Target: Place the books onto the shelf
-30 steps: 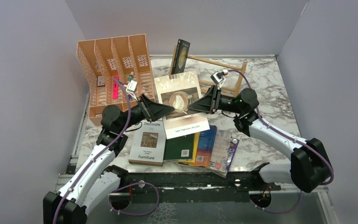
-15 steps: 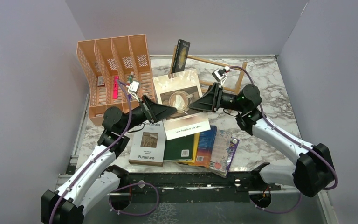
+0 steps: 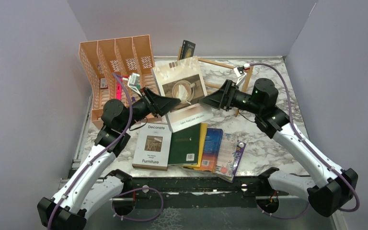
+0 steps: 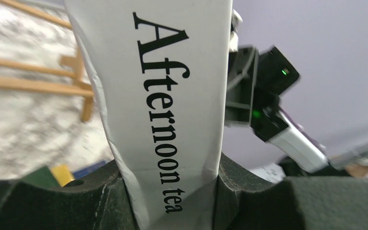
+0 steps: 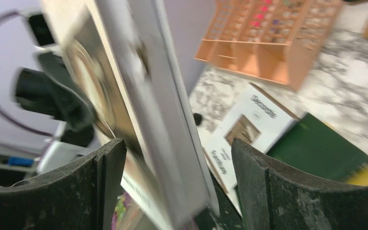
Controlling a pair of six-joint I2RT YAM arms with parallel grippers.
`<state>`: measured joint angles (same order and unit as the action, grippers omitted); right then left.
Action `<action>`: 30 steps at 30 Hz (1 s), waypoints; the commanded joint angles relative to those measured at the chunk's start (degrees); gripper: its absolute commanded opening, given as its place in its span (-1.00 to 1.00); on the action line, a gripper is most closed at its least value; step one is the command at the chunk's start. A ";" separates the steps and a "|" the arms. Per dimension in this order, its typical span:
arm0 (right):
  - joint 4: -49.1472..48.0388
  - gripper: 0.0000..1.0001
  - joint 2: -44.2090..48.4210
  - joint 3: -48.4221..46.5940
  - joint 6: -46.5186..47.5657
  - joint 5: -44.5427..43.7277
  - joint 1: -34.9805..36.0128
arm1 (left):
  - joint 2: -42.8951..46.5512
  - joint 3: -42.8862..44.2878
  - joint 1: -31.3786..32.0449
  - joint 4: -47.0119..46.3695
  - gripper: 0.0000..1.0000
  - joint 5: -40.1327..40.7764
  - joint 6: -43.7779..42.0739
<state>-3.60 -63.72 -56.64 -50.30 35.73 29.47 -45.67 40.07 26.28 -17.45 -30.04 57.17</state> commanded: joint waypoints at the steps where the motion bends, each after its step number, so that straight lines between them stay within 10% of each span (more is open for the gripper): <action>1: 17.17 0.70 5.98 -0.11 9.13 -10.84 -0.47 | -4.42 10.63 0.17 13.06 -0.52 9.69 -17.42; 30: 30.71 0.71 19.52 6.09 22.28 -23.95 -0.47 | -51.85 50.88 1.09 13.23 -0.50 16.79 -46.17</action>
<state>25.45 -44.47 -50.94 -30.55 16.58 29.12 -93.45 85.01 26.72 -3.90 -17.87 17.21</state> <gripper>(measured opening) 0.852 0.454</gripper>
